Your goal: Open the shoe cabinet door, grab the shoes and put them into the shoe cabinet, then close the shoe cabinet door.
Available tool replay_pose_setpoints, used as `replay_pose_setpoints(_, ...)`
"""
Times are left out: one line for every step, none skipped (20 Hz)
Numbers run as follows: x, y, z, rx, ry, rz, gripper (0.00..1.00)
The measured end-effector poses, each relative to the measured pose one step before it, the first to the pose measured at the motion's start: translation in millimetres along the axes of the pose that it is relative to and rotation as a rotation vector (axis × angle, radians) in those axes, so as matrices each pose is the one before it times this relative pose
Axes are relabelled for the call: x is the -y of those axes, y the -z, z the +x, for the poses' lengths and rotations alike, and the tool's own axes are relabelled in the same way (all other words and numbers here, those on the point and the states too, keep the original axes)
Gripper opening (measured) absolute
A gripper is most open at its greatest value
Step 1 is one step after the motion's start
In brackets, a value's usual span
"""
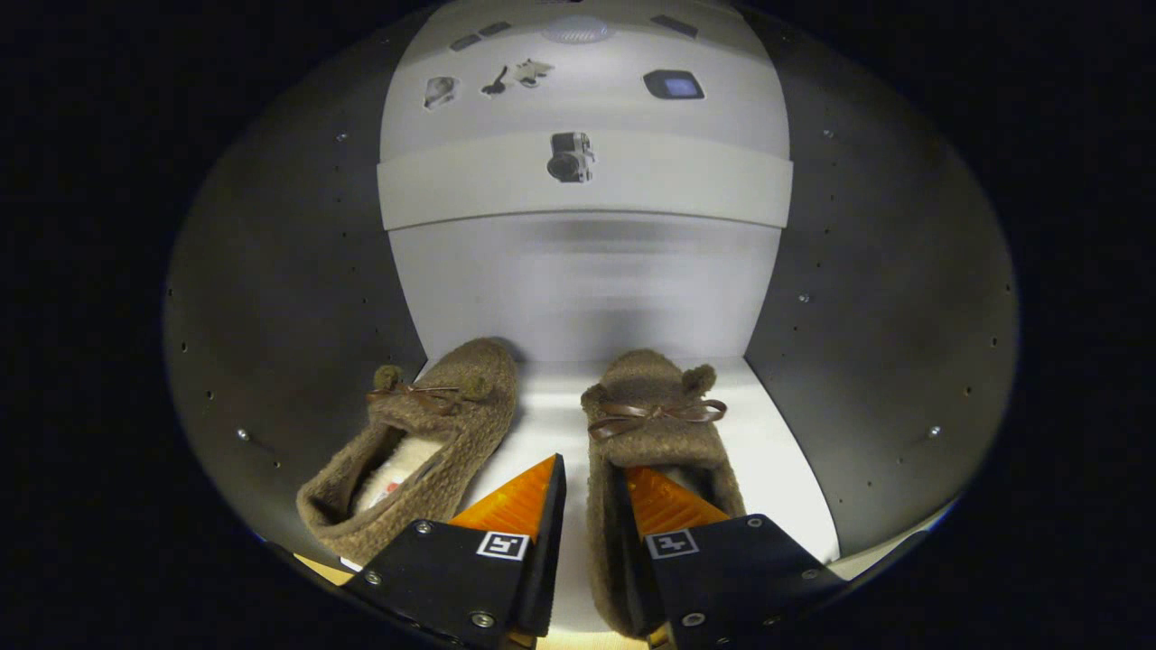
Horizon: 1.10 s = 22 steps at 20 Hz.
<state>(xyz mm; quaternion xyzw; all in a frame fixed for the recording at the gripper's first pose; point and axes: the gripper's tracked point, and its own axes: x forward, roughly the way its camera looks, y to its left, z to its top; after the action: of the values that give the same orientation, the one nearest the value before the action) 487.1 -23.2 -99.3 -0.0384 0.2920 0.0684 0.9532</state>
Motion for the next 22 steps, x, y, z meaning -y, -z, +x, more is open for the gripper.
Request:
replay_pose_setpoints(0.54, -0.21, -8.96, 0.00895, 0.00222, 0.00301, 0.34)
replay_pose_setpoints(0.69, -0.98, -10.22, 0.01195, 0.00297, 0.00428, 0.35)
replay_pose_setpoints(1.31, 0.31, -9.64, 0.00826, 0.00269, 0.00212, 0.35)
replay_pose_setpoints(1.98, -0.05, -9.75, 0.01001, 0.00926, -0.00517, 0.35)
replay_pose_setpoints(4.65, 0.08, -8.74, 0.00951, 0.01935, -0.01579, 0.35)
replay_pose_setpoints(2.71, 2.0, -11.14, 0.00112, 0.0109, -0.00665, 0.35)
replay_pose_setpoints(-1.57, 0.45, -11.86, 0.00828, -0.00744, 0.01039, 0.36)
replay_pose_setpoints(-1.75, 0.83, -13.24, 0.01046, -0.0065, 0.01515, 0.36)
replay_pose_setpoints(0.78, 1.13, -13.07, 0.00767, 0.00023, 0.00768, 0.37)
replay_pose_setpoints(2.71, 1.84, -13.69, 0.00832, 0.01278, -0.00397, 0.37)
replay_pose_setpoints(4.18, 1.12, -13.6, 0.01197, 0.01738, -0.01278, 0.37)
replay_pose_setpoints(-0.85, 3.44, -14.63, 0.00509, 0.00659, -0.00623, 0.37)
replay_pose_setpoints(-1.35, 3.31, -16.06, 0.00522, -0.00317, 0.00234, 0.37)
replay_pose_setpoints(-0.31, 3.4, -16.05, 0.00643, -0.0015, 0.00389, 0.37)
replay_pose_setpoints(0.04, 3.06, -14.96, 0.00696, 0.00154, -0.00069, 0.37)
replay_pose_setpoints(0.01, 3.93, -16.02, 0.00678, 0.00328, -0.00373, 0.37)
replay_pose_setpoints(-1.19, 3.46, -15.95, 0.00601, 0.0, -0.00235, 0.37)
replay_pose_setpoints(-1.38, 4.01, -17.32, 0.00868, -0.00353, 0.00301, 0.37)
replay_pose_setpoints(-0.94, 3.78, -16.15, 0.00427, 0.00079, 0.00179, 0.37)
replay_pose_setpoints(3.43, 6.25, -14.49, 0.00267, 0.01945, -0.00423, 0.37)
replay_pose_setpoints(1.57, 5.11, -13.9, 0.00368, 0.01306, -0.00562, 0.39)
replay_pose_setpoints(-0.38, 4.89, -16.08, 0.00752, 0.00295, 0.00124, 0.4)
